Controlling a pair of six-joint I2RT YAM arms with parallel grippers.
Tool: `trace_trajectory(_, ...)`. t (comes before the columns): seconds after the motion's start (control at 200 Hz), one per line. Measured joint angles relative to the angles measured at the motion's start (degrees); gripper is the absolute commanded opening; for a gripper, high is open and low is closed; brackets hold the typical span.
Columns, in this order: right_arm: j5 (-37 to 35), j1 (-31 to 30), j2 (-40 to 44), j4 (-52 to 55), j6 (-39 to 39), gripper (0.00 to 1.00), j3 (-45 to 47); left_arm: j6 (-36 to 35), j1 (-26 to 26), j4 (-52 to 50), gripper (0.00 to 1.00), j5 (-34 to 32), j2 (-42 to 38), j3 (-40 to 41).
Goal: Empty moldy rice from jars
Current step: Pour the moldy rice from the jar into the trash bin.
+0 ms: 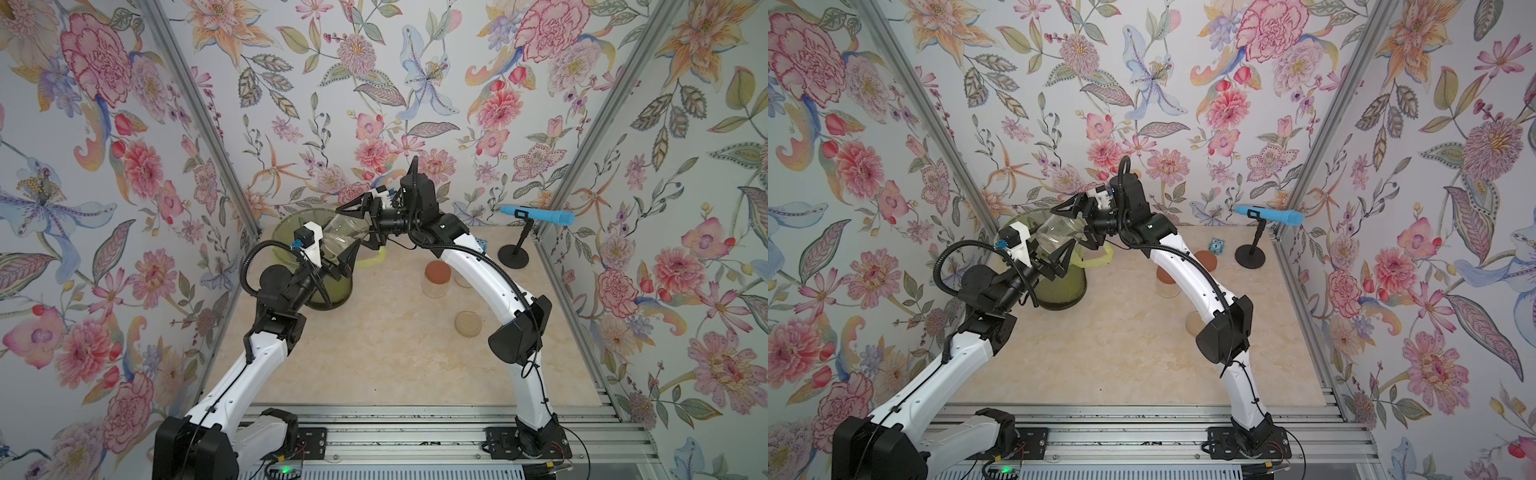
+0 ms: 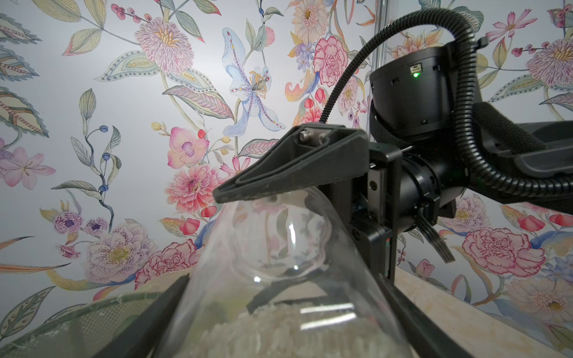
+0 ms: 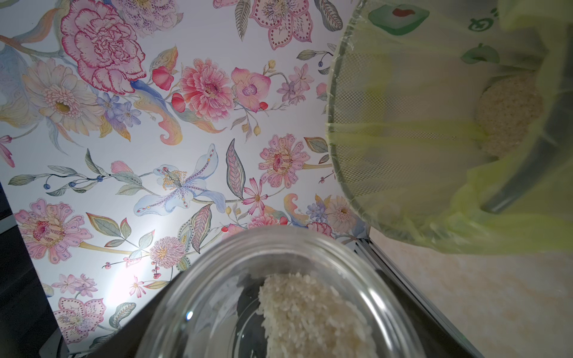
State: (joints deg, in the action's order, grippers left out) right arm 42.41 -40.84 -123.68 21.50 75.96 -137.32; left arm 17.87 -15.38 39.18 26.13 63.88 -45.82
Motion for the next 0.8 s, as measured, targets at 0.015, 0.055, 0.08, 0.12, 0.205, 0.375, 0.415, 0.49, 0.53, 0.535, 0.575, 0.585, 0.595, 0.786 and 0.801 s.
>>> trace_trajectory(0.015,0.0,0.0,0.0,0.0,0.0,0.17,0.0,0.0,0.0,0.0,0.0,0.0,0.0,0.0)
trace_trajectory(0.055,0.0,0.0,-0.1,-0.1,0.0,0.25,0.0,0.0,0.0,-0.1,0.0,-0.2,0.0,0.0)
trace_trajectory(0.08,0.0,0.0,-0.2,-0.1,0.0,0.32,-0.1,0.0,0.0,-0.1,0.0,-0.2,0.0,0.0)
trace_trajectory(0.12,0.0,0.0,-0.4,-0.2,0.0,0.42,-0.3,0.0,0.0,-0.1,0.0,-0.5,0.0,0.0)
trace_trajectory(0.205,0.0,-0.1,-0.6,-0.3,0.2,0.64,-0.6,0.0,0.0,-0.1,0.0,-0.9,0.0,0.0)
trace_trajectory(0.375,0.0,-0.1,-0.6,-0.3,0.2,1.0,-0.7,0.2,0.4,0.0,0.0,-0.9,0.0,0.0)
trace_trajectory(0.415,0.4,-0.1,-0.7,-0.6,0.2,1.0,-0.7,0.7,0.5,0.0,0.0,-0.9,0.0,0.0)
trace_trajectory(0.49,0.3,-0.3,-0.7,-1.0,-0.1,1.0,-1.0,1.6,1.0,0.0,0.0,-0.9,0.0,0.0)
trace_trajectory(0.53,0.3,-0.4,-0.7,-1.4,-0.1,1.0,-1.0,2.2,1.3,0.2,0.0,-0.8,-0.1,0.0)
trace_trajectory(0.535,0.3,-0.5,-0.7,-1.4,-0.1,1.0,-1.0,2.2,1.3,0.2,0.0,-0.8,-0.1,0.0)
trace_trajectory(0.575,0.3,-0.6,-0.7,-1.7,-0.1,1.0,-1.0,2.6,1.6,0.4,0.0,-0.8,-0.1,0.0)
trace_trajectory(0.585,0.3,-0.6,-0.7,-1.8,-0.1,1.0,-1.0,2.7,1.7,0.4,0.0,-0.8,-0.1,0.0)
trace_trajectory(0.595,0.3,-0.6,-0.7,-1.8,-0.1,1.0,-1.0,2.8,1.8,0.4,0.0,-0.7,-0.1,0.0)
trace_trajectory(0.786,0.9,-0.9,-0.7,-2.5,-0.1,1.0,-1.0,4.2,4.2,0.5,0.0,-0.6,-0.1,0.0)
trace_trajectory(0.801,0.9,-1.0,-0.7,-2.5,-0.2,1.0,-1.0,4.3,4.4,0.5,0.0,-0.6,-0.1,0.0)
